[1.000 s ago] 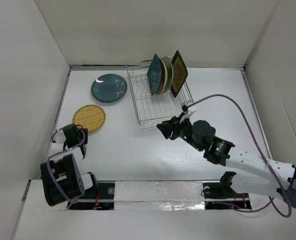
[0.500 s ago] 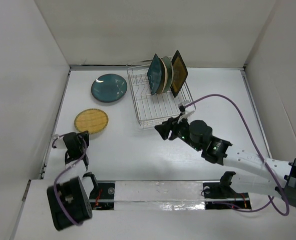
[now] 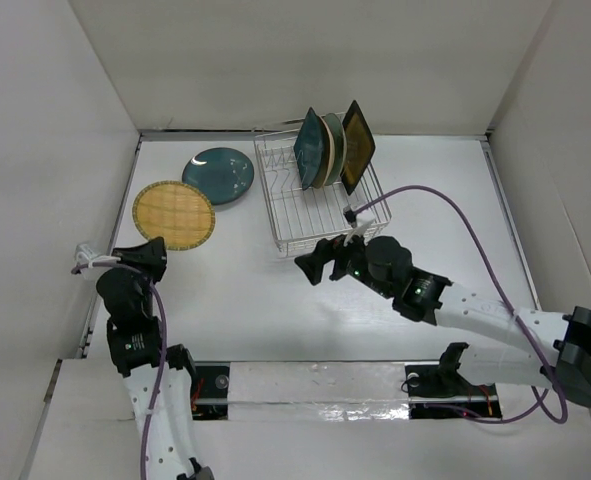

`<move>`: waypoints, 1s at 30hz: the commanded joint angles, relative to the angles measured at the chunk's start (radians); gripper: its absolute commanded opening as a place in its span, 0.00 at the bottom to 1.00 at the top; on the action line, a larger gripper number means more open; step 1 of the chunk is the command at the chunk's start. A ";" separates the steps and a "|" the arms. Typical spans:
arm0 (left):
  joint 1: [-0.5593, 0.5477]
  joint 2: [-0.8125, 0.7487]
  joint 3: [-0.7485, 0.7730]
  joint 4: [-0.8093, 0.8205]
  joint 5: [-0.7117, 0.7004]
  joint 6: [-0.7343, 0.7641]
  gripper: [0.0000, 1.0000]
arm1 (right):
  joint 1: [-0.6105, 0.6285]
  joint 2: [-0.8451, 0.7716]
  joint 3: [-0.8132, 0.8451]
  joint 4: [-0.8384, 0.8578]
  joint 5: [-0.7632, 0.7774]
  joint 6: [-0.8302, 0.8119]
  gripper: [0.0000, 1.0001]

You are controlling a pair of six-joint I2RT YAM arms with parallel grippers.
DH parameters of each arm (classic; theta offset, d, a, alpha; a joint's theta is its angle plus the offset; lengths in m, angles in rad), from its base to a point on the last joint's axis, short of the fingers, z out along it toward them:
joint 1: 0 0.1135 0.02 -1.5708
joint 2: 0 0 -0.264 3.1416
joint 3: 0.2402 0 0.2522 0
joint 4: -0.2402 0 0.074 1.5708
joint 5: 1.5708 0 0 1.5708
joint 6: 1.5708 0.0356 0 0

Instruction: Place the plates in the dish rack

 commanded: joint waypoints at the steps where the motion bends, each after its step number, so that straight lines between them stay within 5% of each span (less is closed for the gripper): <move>1: 0.003 0.033 0.126 0.064 0.227 0.109 0.00 | 0.010 0.058 0.105 0.052 -0.088 0.017 1.00; 5: 0.003 0.119 0.174 0.245 0.595 0.118 0.00 | -0.036 0.177 0.234 0.008 -0.140 0.005 1.00; 10: -0.037 0.151 0.111 0.481 0.808 -0.020 0.00 | -0.132 0.277 0.369 0.020 -0.281 0.005 1.00; 20: -0.094 0.179 0.090 0.581 0.903 -0.004 0.00 | -0.227 0.454 0.481 0.145 -0.595 0.083 0.95; 21: -0.103 0.182 0.073 0.592 0.906 -0.009 0.00 | -0.227 0.483 0.483 0.161 -0.623 0.107 0.91; 25: -0.103 0.205 0.060 0.585 0.902 0.032 0.00 | -0.227 0.508 0.481 0.233 -0.710 0.135 0.19; 26: -0.103 0.206 0.062 0.577 0.894 0.048 0.00 | -0.227 0.508 0.483 0.242 -0.727 0.137 0.09; 28: -0.103 0.209 0.068 0.527 0.862 0.106 0.00 | -0.237 0.492 0.486 0.241 -0.724 0.135 0.00; 30: -0.103 0.216 0.102 0.448 0.828 0.176 0.20 | -0.247 0.471 0.486 0.221 -0.656 0.123 0.00</move>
